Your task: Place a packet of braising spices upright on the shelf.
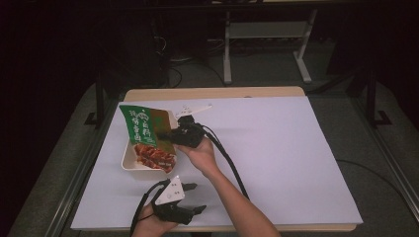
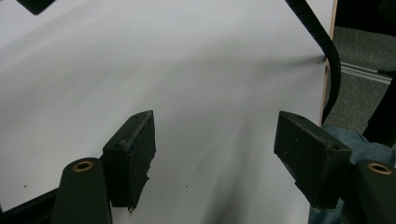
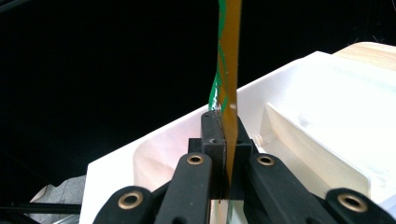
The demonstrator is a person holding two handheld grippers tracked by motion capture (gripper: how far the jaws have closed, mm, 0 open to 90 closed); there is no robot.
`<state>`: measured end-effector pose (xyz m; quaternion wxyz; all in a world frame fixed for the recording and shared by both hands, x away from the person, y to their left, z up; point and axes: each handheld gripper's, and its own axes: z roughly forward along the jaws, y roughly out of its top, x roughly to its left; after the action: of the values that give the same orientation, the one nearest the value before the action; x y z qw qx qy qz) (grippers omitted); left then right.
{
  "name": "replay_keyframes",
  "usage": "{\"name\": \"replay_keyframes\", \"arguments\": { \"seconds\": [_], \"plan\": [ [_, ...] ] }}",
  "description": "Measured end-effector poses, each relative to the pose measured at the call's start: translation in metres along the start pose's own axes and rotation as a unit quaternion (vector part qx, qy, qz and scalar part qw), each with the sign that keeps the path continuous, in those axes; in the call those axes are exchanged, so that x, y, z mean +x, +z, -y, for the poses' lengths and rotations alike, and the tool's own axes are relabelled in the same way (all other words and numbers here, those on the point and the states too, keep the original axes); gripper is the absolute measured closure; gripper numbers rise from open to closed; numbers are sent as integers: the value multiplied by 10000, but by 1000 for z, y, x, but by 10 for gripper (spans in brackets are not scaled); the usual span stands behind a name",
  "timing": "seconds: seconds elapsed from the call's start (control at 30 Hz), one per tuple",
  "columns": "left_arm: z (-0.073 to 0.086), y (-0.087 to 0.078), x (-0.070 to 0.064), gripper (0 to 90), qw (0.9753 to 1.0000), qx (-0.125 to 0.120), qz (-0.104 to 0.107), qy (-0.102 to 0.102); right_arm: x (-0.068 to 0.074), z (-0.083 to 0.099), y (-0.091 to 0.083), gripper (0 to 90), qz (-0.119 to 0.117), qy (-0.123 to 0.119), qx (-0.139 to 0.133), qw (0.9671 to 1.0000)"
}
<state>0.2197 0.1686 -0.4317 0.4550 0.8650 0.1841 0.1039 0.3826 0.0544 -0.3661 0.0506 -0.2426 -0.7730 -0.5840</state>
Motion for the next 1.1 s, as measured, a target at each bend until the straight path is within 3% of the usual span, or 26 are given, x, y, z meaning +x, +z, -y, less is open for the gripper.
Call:
{"name": "replay_keyframes", "arguments": {
  "seconds": [0.1, 0.17, 0.47, 0.8, 1.1],
  "plan": [
    [0, 0, 1, 286, 10000, -11, -13, 0, 2, -4, 0, 848, 157, -166, 121, 9997],
    [0, 0, 1, 284, 10000, -21, -17, -31, 5, -5, -2, 740, 331, -299, 270, 9986],
    [1, -1, 4, 277, 9999, -13, -60, -96, 4, -9, -20, 543, 434, -412, 468, 9971],
    [2, -2, 7, 271, 9999, 5, -110, -126, -1, -5, -49, 428, 345, -390, 568, 9970],
    [2, -2, 8, 268, 9998, 27, -142, -161, -5, 3, -80, 389, 439, -390, 577, 9966]
  ]
}}
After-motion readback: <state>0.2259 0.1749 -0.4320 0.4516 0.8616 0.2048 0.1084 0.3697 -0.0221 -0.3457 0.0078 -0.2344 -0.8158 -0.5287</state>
